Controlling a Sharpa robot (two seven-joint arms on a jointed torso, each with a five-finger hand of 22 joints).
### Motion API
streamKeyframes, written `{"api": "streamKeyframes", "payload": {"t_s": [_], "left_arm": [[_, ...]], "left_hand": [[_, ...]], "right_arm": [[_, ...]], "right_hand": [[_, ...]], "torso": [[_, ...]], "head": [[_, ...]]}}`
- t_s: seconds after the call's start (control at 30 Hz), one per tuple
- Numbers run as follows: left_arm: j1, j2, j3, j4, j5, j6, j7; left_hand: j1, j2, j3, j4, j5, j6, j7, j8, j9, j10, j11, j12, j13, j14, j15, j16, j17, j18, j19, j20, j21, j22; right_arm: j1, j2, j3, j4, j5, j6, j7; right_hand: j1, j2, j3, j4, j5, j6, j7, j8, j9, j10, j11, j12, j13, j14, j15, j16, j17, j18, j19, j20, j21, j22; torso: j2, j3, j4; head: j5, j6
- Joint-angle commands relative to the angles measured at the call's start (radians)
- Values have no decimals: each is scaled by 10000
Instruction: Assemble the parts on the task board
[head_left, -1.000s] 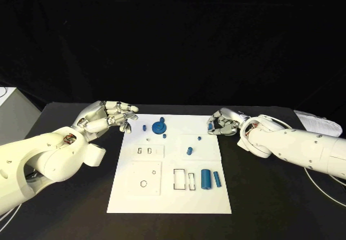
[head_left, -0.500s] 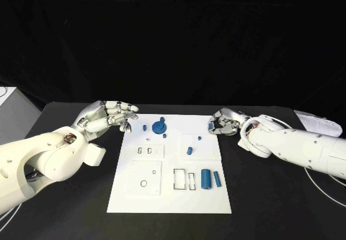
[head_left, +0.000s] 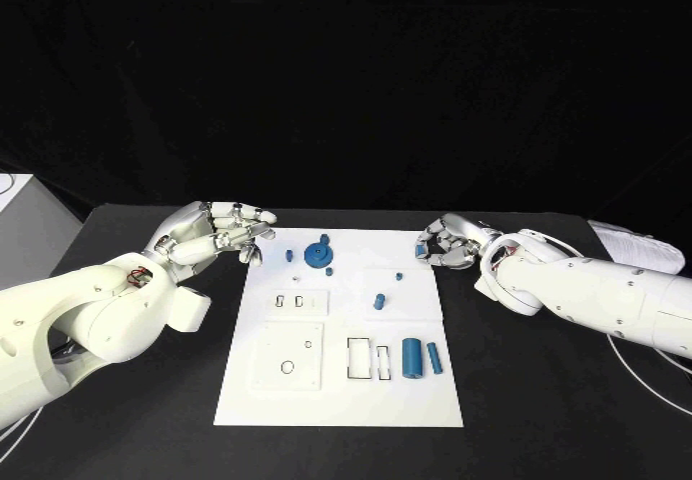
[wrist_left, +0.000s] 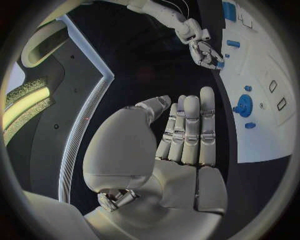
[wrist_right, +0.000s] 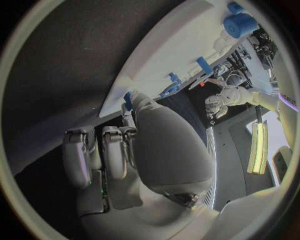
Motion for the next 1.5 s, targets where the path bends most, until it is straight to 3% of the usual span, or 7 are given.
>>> {"api": "streamKeyframes", "payload": {"t_s": [0.03, 0.47, 0.73, 0.93, 1.0, 1.37, 1.5], "left_arm": [[3, 9, 6, 12, -17, 163, 75], [4, -35, 5, 4, -17, 141, 50], [6, 28, 4, -89, -88, 79, -63], [5, 101, 3, -122, -215, -23, -216], [5, 114, 3, -125, -246, -63, -253], [5, 158, 2, -122, -372, -374, -407], [4, 199, 2, -134, -394, -434, -468]], "left_hand": [[-12, 49, 22, -65, -31, -40, 3, 25, 9, -60, -17, 47, 10, -35, 7, -62, -10, 54, -70, 21, 28, 11], [-12, 49, 22, -65, -31, -40, 3, 25, 9, -60, -17, 47, 10, -35, 7, -62, -10, 54, -70, 21, 28, 11], [-23, 63, 15, -97, -36, -15, -19, 51, 46, 37, -48, 162, 73, -11, -6, -65, -37, 63, -98, 28, 70, 29], [-78, 82, -141, -176, -38, 235, -215, 302, 225, 306, -257, 1039, 664, 185, -167, 132, 68, 71, -69, -84, 212, 79], [-104, 79, -189, -212, -29, 229, -272, 441, 338, 142, -327, 1767, 1220, 365, -227, 416, 369, 65, -52, -141, 303, 111], [-63, 127, 23, -365, -15, -62, -256, 983, 732, -1107, -273, 3225, 2334, 507, -185, 941, 876, 61, -111, -125, 553, 209], [-157, 97, 62, -362, -21, -225, -280, 1264, 903, -1309, -294, 3825, 2660, 962, -204, 1711, 1788, 67, -28, -134, 761, 300]], "right_arm": [[-8, 12, 0, 60, 135, -240, 296], [186, -137, 7, 1302, 850, -770, -235], [385, 453, -9, 2391, 8, -1244, -1749], [381, 1139, -69, 2848, -918, -1459, -2887], [368, 1333, -87, 2972, -1273, -1489, -3199], [166, 2082, -196, 3186, -2752, -1317, -4074], [46, 2298, -227, 3202, -3198, -1210, -4311]], "right_hand": [[-78, 44, 157, -28, -19, 265, -163, 284, 152, 954, -101, 73, 2520, 1053, -84, 41, 2629, -91, 956, -73, 59, 2470], [-240, -94, 370, -92, 67, 242, -185, 406, 192, 966, -128, 84, 2532, 1053, -114, 41, 2629, -96, 966, -114, 74, 2485], [-772, -317, 510, 61, 33, 205, -209, 579, 244, 958, -150, 74, 2523, 1041, -130, 23, 2583, -94, 962, -134, 64, 2478], [-836, -329, 540, 83, 12, 196, -218, 604, 251, 948, -155, 62, 2512, 1035, -133, 13, 2556, -90, 954, -136, 49, 2466], [-840, -342, 557, 74, 29, 199, -226, 619, 256, 955, -161, 70, 2519, 1032, -136, 9, 2547, -89, 953, -138, 47, 2464], [-920, -453, 626, 54, 118, 184, -236, 683, 275, 945, -176, 58, 2508, 1029, -152, 4, 2535, -97, 968, -152, 74, 2488], [-924, -457, 630, 53, 121, 185, -238, 687, 277, 943, -178, 55, 2506, 1029, -153, 3, 2533, -96, 967, -153, 71, 2486]], "torso": [[-5, -2, -1], [-17, -19, -28], [-10, -26, -50], [-16, -27, -30], [-18, -26, -30], [3, -10, -74], [-4, -20, -41]], "head": [[-5, -7], [66, 5], [88, 65], [195, 36], [228, 18], [292, -63], [283, -98]]}}
